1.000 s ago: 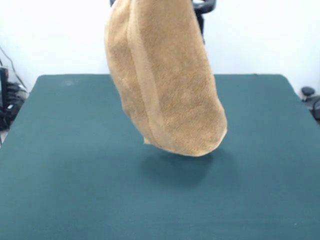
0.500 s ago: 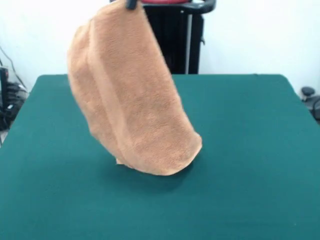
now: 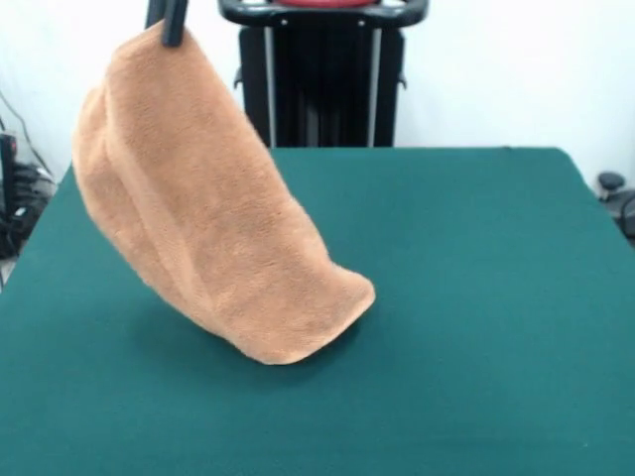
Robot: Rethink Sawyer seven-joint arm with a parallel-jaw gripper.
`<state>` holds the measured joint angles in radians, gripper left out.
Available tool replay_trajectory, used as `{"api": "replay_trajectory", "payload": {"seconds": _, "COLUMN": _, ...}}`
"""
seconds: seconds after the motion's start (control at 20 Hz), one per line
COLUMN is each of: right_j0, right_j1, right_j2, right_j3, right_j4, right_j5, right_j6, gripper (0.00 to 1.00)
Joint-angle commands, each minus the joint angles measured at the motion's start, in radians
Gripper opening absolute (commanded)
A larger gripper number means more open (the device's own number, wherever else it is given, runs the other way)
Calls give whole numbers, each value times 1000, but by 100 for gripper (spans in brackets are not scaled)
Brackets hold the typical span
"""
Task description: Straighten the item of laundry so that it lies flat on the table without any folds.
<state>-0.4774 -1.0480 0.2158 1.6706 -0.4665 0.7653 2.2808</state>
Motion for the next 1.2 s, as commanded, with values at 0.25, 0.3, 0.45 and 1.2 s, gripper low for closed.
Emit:
{"api": "replay_trajectory", "payload": {"seconds": 0.25, "right_j0": -111, "right_j1": 37, "right_j2": 204, "right_j3": 167, "right_j4": -40, "right_j5": -86, "right_j6": -408, "gripper": 0}}
{"api": "replay_trajectory", "payload": {"seconds": 0.3, "right_j0": -124, "right_j1": 41, "right_j2": 212, "right_j3": 168, "right_j4": -43, "right_j5": -90, "right_j6": -415, "gripper": 0}}
{"api": "replay_trajectory", "payload": {"seconds": 0.45, "right_j0": -147, "right_j1": 47, "right_j2": 228, "right_j3": 168, "right_j4": -51, "right_j5": -92, "right_j6": -423, "gripper": 0}}
{"api": "replay_trajectory", "payload": {"seconds": 1.2, "right_j0": -157, "right_j1": -91, "right_j2": 265, "right_j3": 193, "right_j4": 22, "right_j5": 88, "right_j6": -428, "gripper": 0}}
